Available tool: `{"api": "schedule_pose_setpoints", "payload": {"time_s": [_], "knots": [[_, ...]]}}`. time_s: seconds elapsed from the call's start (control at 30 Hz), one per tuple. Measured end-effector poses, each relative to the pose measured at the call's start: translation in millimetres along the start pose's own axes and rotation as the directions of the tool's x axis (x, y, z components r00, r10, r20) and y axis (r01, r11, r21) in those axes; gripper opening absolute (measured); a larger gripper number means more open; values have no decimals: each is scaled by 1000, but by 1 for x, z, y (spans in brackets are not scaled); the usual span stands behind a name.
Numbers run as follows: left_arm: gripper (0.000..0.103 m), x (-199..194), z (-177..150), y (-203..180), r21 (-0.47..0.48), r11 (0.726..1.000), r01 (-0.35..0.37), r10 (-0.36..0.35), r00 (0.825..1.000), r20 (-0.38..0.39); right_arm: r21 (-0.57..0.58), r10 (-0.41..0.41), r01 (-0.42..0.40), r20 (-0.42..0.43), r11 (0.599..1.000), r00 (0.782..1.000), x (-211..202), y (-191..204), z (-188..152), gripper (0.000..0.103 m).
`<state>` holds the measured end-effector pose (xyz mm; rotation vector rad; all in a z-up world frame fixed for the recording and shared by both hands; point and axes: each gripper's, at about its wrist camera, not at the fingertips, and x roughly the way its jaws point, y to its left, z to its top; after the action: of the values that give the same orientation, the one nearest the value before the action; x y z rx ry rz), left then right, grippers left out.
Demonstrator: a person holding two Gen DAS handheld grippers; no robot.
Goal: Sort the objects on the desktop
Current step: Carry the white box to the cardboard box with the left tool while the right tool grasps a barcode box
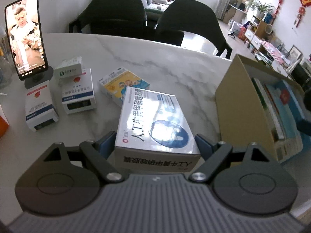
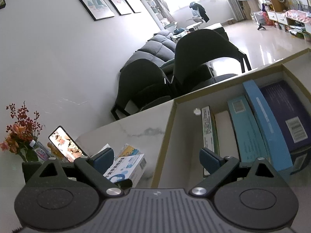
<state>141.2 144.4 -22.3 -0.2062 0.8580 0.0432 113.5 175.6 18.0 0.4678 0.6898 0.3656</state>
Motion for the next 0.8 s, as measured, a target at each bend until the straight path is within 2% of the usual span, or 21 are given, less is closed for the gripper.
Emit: {"api": "schedule_pose_setpoints", "payload": {"time_s": [0.4,0.57,0.8], "knots": [[86,13,-31,16,-83,994,70,-73,997,-39,-37,-68,69,35,997,997,-12,-6,-16,96],[87,17,-42,15,-103,992,75,-77,997,-13,-12,-69,69,29,998,997,-10,-13,-18,96],[87,21,-50,6,-78,996,36,-33,999,38,4,-72,72,10,997,997,-7,-18,-20,96]]}}
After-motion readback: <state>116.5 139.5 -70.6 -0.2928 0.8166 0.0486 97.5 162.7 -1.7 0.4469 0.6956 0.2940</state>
